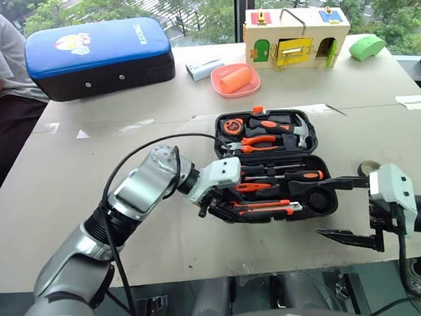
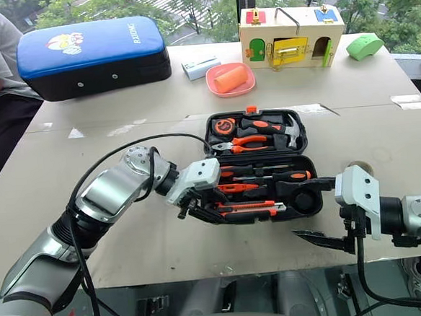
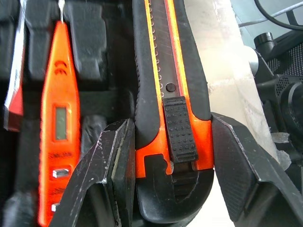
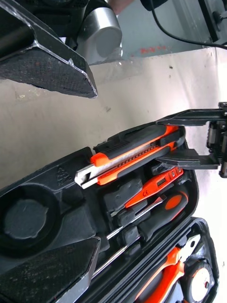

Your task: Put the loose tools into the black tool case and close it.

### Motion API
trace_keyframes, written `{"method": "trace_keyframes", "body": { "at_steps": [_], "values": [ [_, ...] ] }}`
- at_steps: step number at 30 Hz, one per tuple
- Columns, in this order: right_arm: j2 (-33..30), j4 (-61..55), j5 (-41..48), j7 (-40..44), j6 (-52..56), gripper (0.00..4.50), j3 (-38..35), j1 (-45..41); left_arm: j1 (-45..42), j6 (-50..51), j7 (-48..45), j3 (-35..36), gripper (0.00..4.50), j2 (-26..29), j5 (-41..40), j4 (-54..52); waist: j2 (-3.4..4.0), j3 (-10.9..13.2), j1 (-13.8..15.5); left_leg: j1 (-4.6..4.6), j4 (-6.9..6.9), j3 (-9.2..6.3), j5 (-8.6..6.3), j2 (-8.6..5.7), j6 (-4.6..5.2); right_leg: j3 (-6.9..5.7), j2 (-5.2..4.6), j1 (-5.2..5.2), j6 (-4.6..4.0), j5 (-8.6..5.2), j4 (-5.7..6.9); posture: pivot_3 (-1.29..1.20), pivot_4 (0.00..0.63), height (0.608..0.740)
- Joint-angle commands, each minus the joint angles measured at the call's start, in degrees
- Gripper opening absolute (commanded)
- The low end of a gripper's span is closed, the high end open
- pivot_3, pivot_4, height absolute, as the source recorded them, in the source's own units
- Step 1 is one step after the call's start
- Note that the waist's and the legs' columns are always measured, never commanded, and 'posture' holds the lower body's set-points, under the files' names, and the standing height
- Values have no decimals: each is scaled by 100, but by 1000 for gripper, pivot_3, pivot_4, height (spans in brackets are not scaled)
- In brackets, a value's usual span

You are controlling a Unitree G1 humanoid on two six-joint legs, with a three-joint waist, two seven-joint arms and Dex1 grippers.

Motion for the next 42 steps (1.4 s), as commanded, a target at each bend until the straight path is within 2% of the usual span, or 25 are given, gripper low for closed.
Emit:
{"method": "trace_keyframes", "body": {
  "at_steps": [1, 3, 4, 8, 15, 20, 23, 24, 30, 31, 37, 42],
  "values": [
    [7, -14, 25, -8, -103, 4500, -1, -96, 28, 65, 91, -72, 1965, -88, 28, -13, 0, 0, -1, 0, 2, 0, 0, 0, 0, 0, 0, 1, 0, 0, 0, 0, 150, 735],
    [5, -8, 22, -10, -99, 4500, 22, -130, 6, 108, 124, -57, 1965, -150, 3, 55, 0, 0, 2, 0, 3, 0, 0, 0, 0, 0, 0, 2, 0, 0, 0, 0, 150, 735],
    [3, -12, 24, -13, -94, 4500, 30, -141, -14, 133, 128, -48, 2964, -168, -3, 86, 0, 0, 2, 0, 3, -1, 0, 0, 0, -1, 0, 2, 0, 0, 0, 0, 150, 735],
    [-2, -16, 18, -5, -97, 4500, 33, -130, -99, 245, -70, 49, 4384, 6, -147, -67, 0, 0, 12, 1, 9, -4, 0, -1, 0, -4, -5, 5, 0, 0, 4, 0, 150, 735],
    [6, 42, -29, 26, -147, 4500, 34, -93, -359, 360, -121, 434, 4384, 222, -497, -326, -2, 1, -5, 5, 11, -5, -5, 1, 9, -4, -4, 3, 0, -1, 16, 0, 150, 735],
    [17, 108, -67, 31, -201, 4500, 99, -148, -430, 299, 19, 443, 4384, 45, -501, -269, -2, 2, -3, 3, 10, -3, 1, 0, -1, -3, -6, 3, 0, -1, 11, 0, 150, 735],
    [7, 130, -72, 38, -233, 4500, 107, -150, -360, 151, -18, 336, 3552, -19, -458, -216, -2, 2, -9, 3, 10, -3, 0, 0, -1, -2, -6, 3, 0, -1, 12, 0, 150, 735],
    [4, 134, -75, 39, -241, 4500, 105, -146, -332, 102, -17, 300, 3144, -38, -429, -194, -3, 2, -9, 3, 10, -3, 0, 0, -1, -3, -6, 3, 0, -1, 12, 0, 150, 735],
    [-4, 106, -69, 22, -240, 4500, 95, -118, -330, -114, 57, 153, 235, -148, -267, 41, -3, 2, -8, 3, 10, -3, 0, 0, -1, -2, -5, 3, 0, -1, 12, 0, 150, 735],
    [-5, 100, -67, 23, -241, 4500, 87, -104, -331, -157, 49, 103, 76, -152, -235, 59, -3, 2, -8, 3, 10, -3, 0, 0, -1, -2, -5, 3, 0, -1, 12, 0, 150, 735],
    [-3, 77, -79, 14, -259, 4500, 73, -33, -249, -497, 51, -263, 76, -261, 83, 203, -3, 2, -3, 2, 10, -3, 0, -1, -1, -2, -5, 3, 0, -1, 11, 0, 150, 735],
    [12, 68, -94, -13, -258, 4500, 96, -7, -20, -1363, 243, -715, 76, -312, 858, 587, 0, -1, -1, 8, 10, -3, 0, -1, 0, -2, -7, 8, 1, -1, 11, 0, 150, 735]
  ]
}}
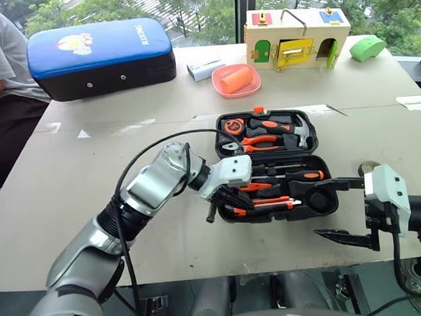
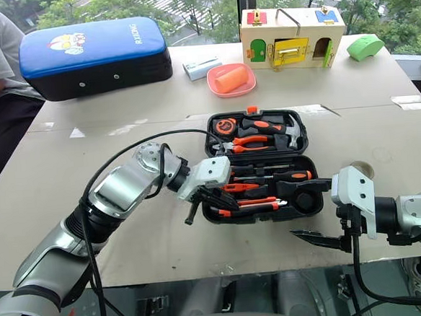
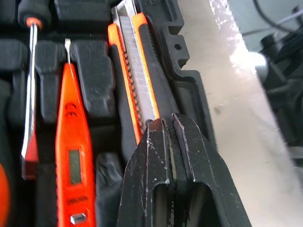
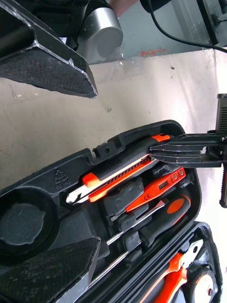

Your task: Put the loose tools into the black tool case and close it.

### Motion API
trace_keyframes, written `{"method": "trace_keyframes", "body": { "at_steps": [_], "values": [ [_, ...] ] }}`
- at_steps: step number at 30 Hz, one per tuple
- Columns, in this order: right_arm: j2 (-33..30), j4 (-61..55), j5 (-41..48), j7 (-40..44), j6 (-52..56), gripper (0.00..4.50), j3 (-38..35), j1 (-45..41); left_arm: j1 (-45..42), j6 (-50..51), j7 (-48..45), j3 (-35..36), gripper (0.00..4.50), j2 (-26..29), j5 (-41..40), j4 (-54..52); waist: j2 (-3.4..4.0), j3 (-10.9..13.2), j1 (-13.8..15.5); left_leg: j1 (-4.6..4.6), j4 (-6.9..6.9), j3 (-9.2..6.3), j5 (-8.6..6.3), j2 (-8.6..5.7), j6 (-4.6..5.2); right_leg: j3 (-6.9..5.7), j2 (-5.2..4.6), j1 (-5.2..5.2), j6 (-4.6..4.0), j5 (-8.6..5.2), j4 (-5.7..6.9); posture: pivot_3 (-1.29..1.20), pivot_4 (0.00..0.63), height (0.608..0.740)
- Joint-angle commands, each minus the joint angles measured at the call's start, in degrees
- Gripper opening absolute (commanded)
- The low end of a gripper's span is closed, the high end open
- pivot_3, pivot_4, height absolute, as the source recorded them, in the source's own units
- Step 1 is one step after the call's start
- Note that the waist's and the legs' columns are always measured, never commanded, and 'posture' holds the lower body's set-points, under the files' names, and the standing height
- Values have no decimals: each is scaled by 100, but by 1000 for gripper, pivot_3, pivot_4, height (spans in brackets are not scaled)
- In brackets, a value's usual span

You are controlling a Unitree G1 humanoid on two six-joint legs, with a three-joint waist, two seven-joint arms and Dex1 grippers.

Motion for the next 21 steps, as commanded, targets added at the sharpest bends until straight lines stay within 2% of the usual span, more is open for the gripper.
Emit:
{"method": "trace_keyframes", "body": {
  "at_steps": [1, 7, 10, 15, 16, 17, 21],
  "values": [
    [12, -123, 27, -12, -85, 4500, -92, 35, 245, -468, 96, -387, 76, -17, 540, 299, -2, -2, 0, 2, 0, 2, 0, 0, 0, 2, 0, 1, 0, 0, 0, 0, 150, 735],
    [-15, -103, 76, 12, -50, 4500, -154, 43, 369, -676, 24, -247, 76, 49, 622, 328, 0, -6, -3, 9, 0, 1, -6, 0, 10, 1, -2, 7, 0, 0, 1, 0, 150, 735],
    [-27, -42, 57, -5, -34, 4500, -227, 62, 427, -543, -32, 135, 76, 58, 292, 169, 0, -6, -5, 10, 0, 0, -6, 0, 11, 0, -1, 7, 0, 0, 2, 0, 150, 735],
    [226, 137, 359, -308, 283, 4500, -1098, 529, 653, -108, -19, 1985, 76, 44, -1323, -300, -5, 1, -6, -3, -1, -2, -5, 7, 8, -2, 0, -7, -1, 0, 4, 0, 150, 735],
    [322, 179, 452, -372, 374, 4500, -1377, 704, 678, 93, -80, 2266, 684, 148, -1614, -395, -5, 1, 3, -6, -1, -5, -2, 7, 3, -5, 0, -8, -1, 0, 4, 0, 150, 735],
    [415, 217, 544, -413, 445, 4500, -1669, 889, 696, 280, -131, 2453, 940, 283, -1803, -482, -5, 1, 9, -7, -2, -6, 0, 7, -1, -5, -1, -8, -1, 0, 4, 0, 150, 735],
    [698, 387, 610, -131, 494, 4500, -2922, 1927, 752, 788, -381, 3003, 2847, 753, -2522, -796, 1, 1, 21, -7, -8, -7, 0, 1, -1, -8, -11, -3, -1, 0, -6, 0, 150, 735]
  ]
}}
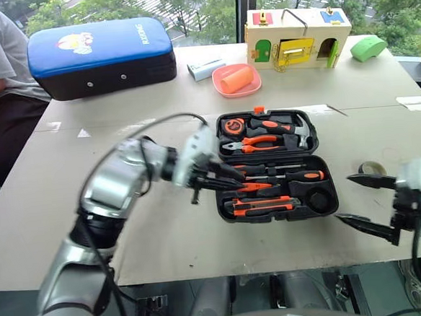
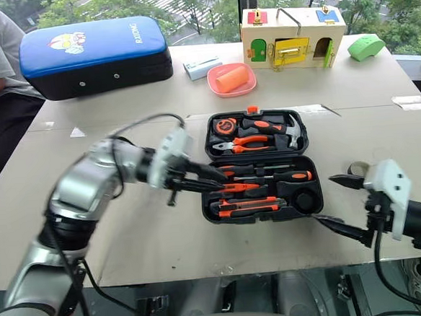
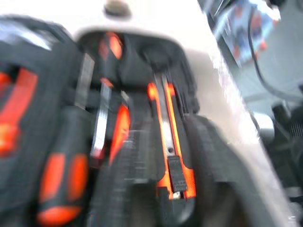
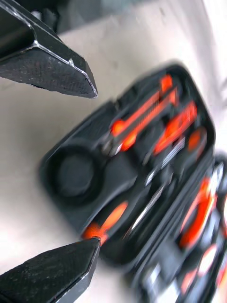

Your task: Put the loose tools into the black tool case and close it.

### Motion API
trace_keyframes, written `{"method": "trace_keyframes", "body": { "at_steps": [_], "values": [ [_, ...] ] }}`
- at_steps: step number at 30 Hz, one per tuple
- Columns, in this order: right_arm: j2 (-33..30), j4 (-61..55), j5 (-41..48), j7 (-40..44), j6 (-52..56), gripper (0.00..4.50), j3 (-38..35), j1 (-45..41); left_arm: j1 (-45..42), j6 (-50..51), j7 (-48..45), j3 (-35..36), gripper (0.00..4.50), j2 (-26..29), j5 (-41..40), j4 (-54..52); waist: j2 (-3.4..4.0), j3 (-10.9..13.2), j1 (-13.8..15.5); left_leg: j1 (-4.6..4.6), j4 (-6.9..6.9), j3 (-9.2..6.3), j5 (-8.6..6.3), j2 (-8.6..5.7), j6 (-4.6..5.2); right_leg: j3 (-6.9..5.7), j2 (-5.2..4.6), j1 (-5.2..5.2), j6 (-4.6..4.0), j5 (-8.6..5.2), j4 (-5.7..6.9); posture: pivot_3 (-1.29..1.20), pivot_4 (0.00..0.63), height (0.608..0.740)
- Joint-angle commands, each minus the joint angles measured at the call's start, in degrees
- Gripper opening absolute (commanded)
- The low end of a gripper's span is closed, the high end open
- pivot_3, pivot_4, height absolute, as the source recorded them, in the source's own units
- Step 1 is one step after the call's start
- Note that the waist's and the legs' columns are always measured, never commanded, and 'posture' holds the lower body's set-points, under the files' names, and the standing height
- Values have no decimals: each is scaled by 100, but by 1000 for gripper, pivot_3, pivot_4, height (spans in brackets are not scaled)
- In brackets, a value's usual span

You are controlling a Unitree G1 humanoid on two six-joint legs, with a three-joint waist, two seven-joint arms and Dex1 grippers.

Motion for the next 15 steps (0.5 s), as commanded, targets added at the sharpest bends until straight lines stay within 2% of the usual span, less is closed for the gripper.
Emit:
{"method": "trace_keyframes", "body": {
  "at_steps": [1, 2, 3, 4, 11, 15],
  "values": [
    [159, 125, 59, 312, -23, 4500, -1174, 730, 34, 401, -196, 475, 3365, 253, -719, -430, 2, 2, 8, 2, 0, 0, 0, 0, 1, 0, 0, 4, 0, 0, -2, 0, 150, 735],
    [176, 260, 39, 379, -45, 4500, -1375, 883, 44, 422, -167, 524, 3745, 279, -788, -478, 1, 1, 3, 2, 0, 0, -5, -2, 9, 0, -1, 6, 0, 0, -5, 0, 150, 735],
    [176, 408, 28, 441, -64, 4500, -1530, 987, 60, 434, -141, 555, 4348, 297, -846, -528, 1, 1, -5, 6, 1, 0, -8, -1, 14, 0, -1, 10, 1, 0, -5, 0, 150, 735],
    [146, 602, -34, 488, -116, 4500, -1625, 1032, 95, 423, -123, 574, 4443, 299, -894, -587, 0, 1, -17, 8, 1, 1, -9, -1, 15, 1, -1, 11, 1, 1, -5, 0, 150, 735],
    [-265, 1414, -366, 585, -285, 4500, -1259, 509, 49, 240, 245, 472, 4443, -24, -951, -793, 3, 1, -39, 22, -2, 20, -12, 5, 22, 17, 6, 13, 0, 1, -3, 0, 150, 735],
    [-593, 2075, -955, 381, -573, 4500, -106, -558, -54, -63, 380, 237, 4443, -163, -726, -911, 2, 2, -34, 19, -5, 19, -1, 6, 2, 15, 8, 10, 0, 1, -3, 0, 150, 735]
  ]
}}
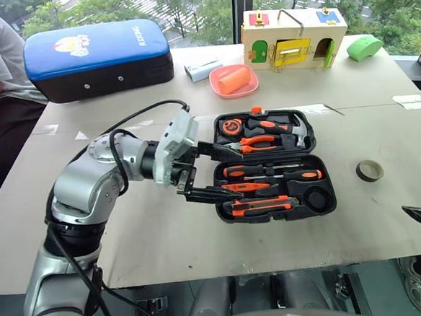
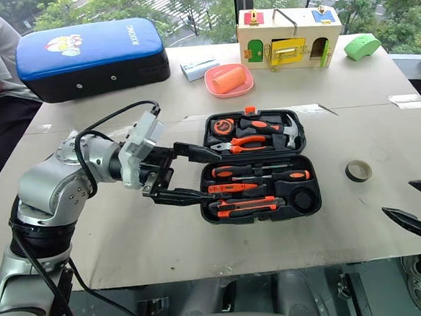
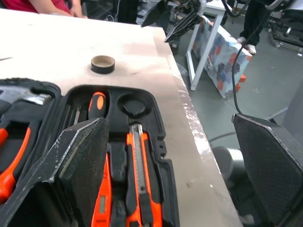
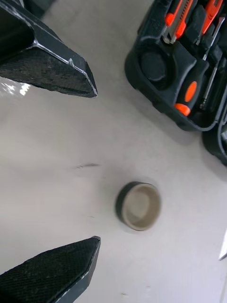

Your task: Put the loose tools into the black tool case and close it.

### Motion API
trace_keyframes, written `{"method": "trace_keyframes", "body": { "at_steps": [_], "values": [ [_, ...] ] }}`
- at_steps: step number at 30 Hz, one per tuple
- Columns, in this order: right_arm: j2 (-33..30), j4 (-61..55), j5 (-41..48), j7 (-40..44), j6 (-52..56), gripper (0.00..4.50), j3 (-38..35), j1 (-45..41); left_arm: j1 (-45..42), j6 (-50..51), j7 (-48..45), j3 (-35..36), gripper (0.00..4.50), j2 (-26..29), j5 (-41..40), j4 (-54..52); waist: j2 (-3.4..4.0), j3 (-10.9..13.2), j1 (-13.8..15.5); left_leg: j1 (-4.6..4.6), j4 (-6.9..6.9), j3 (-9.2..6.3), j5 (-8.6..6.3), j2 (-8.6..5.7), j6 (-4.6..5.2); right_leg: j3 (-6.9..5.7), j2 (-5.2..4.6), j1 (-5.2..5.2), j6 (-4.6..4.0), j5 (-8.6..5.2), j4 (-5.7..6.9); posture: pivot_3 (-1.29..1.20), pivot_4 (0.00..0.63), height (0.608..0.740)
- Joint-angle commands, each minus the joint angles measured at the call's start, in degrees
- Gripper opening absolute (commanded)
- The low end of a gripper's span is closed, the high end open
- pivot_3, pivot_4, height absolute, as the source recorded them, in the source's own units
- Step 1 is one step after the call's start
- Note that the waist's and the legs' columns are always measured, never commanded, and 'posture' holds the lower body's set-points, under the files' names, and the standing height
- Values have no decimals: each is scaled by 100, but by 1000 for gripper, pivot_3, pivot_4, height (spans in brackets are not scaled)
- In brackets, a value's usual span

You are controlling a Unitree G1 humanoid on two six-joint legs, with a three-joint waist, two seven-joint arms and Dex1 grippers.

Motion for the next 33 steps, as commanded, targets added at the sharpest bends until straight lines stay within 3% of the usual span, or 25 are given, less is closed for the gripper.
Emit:
{"method": "trace_keyframes", "body": {
  "at_steps": [1, 7, 10, 13, 19, 22, 25, 33],
  "values": [
    [-212, 671, -647, -241, -431, 4500, 954, -885, -161, -280, 92, -132, 4443, -25, 167, -266, -2, 1, -6, 0, 0, 1, 0, 0, -1, 0, -1, 0, 0, 0, 0, 0, 150, 735],
    [-187, 1717, -1387, -322, -925, 4500, 2198, -2156, -210, -326, 237, -336, 4443, -49, 313, -253, 5, 4, 20, -6, -2, 4, 3, -2, -4, -5, -1, -5, -1, -1, -2, 0, 150, 735],
    [-154, 1972, -1571, -343, -981, 3653, 2551, -2511, -251, -352, 303, -421, 4500, -98, 380, -235, 6, 5, 10, -13, -1, 3, 3, -1, -5, -6, -1, -7, 0, 0, -8, 0, 150, 735],
    [-129, 2237, -1779, -448, -1023, 2267, 2770, -2721, -307, -420, 314, -491, 4500, -135, 471, -201, 6, 5, 13, -13, 0, 5, 3, -2, -4, -4, -2, -7, 1, 1, -8, 0, 150, 735],
    [-27, 2453, -1973, -551, -1096, 2267, 3048, -2930, -379, -524, 274, -571, 4500, -226, 532, -82, 6, 4, 1, -12, 2, 5, 3, -3, -4, -5, -3, -7, 1, 1, -7, 0, 150, 735],
    [19, 2508, -2029, -541, -1167, 1382, 3106, -3013, -346, -674, 225, -651, 4500, -299, 612, 24, 6, 4, -32, -9, 3, 7, 3, -2, -5, -1, -1, -6, 1, 1, -2, 0, 150, 735],
    [-10, 2525, -2043, -491, -1279, 50, 3135, -3036, -305, -805, 177, -712, 4500, -340, 679, 79, 5, 4, -63, -8, 12, 9, 3, -3, -4, 2, -2, -5, 3, 2, 3, 0, 150, 735],
    [-387, 1120, -1279, 542, -1153, 15, 2980, -2717, -54, -904, -67, -969, 4500, -251, 722, -71, 12, 7, -86, -12, 1, 7, 3, -1, -4, 3, 0, -15, 6, 3, 4, 0, 150, 735]
  ]
}}
